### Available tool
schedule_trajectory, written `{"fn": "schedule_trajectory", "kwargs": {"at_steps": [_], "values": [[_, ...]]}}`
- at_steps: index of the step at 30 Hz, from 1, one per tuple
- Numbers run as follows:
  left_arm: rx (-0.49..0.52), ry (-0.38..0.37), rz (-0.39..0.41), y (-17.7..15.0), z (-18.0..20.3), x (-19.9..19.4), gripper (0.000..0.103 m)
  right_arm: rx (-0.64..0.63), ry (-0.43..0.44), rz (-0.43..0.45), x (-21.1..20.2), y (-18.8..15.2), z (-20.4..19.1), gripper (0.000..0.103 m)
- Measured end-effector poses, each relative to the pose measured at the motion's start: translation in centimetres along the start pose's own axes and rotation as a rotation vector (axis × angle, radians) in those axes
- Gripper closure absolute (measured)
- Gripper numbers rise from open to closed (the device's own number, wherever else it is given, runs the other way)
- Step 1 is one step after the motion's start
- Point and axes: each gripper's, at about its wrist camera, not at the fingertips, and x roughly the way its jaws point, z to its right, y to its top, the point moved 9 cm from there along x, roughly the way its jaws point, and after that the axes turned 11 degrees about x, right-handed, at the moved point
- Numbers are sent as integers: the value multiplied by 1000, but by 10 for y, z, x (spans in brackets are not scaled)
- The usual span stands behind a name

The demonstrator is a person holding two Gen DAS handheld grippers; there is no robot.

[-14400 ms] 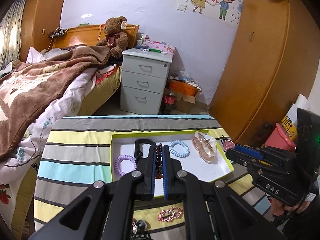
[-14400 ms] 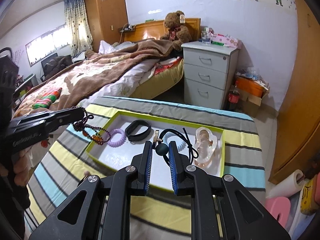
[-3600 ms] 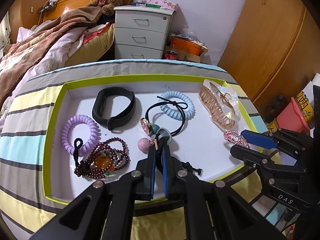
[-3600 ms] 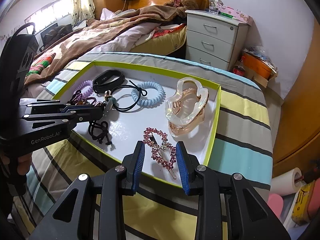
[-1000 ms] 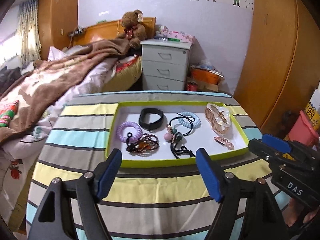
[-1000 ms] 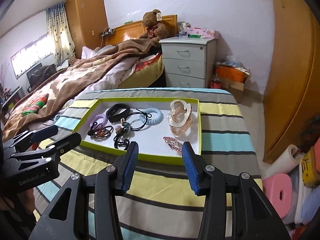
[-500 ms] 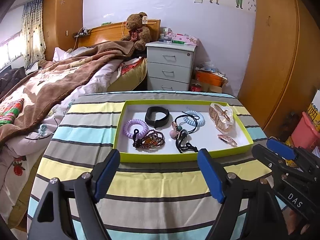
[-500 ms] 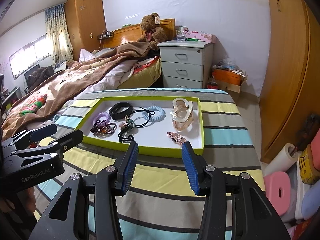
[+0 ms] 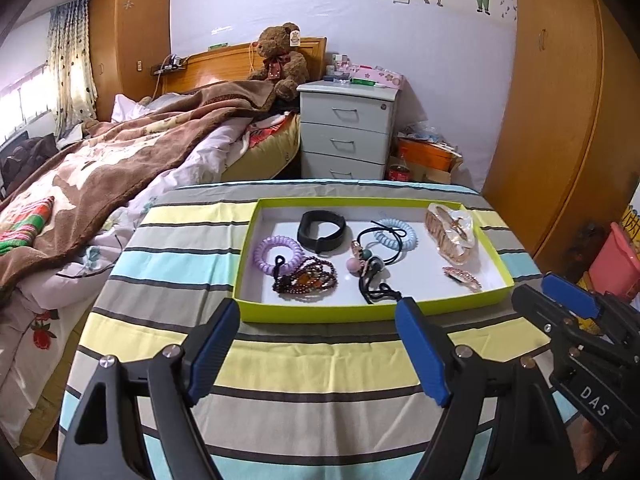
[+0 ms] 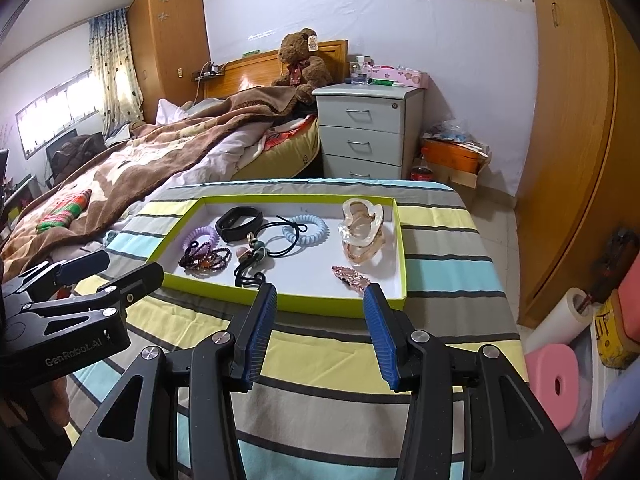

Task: Organize jewelry

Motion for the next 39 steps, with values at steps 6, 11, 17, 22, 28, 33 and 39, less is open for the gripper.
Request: {"fn": "schedule_trajectory", "kwargs": {"at_steps": [6,11,17,22,28,33,39], "values": [[-13,-3,-16,-3,-1,2,21,0,1,1,0,0,-1,57],[-25,-10,-31,-5,-2,4,21,0,1,1,-1,0,-2,57],[-21,6,-38,-6,-2,5,21,1,1,1,0,0,-2,57],[-17,9,-39,-6,-2,5,20,-1,-2,1,0,0,-2,57],[-14,19,-46,-7,-2,5,19,0,1,2,-1,0,-2,57],[-14,16,-46,-7,-2,5,19,0,1,1,-1,0,-2,57],[-14,15,-52,-8,-1,6,19,-2,0,1,-1,-1,-4,57]]}}
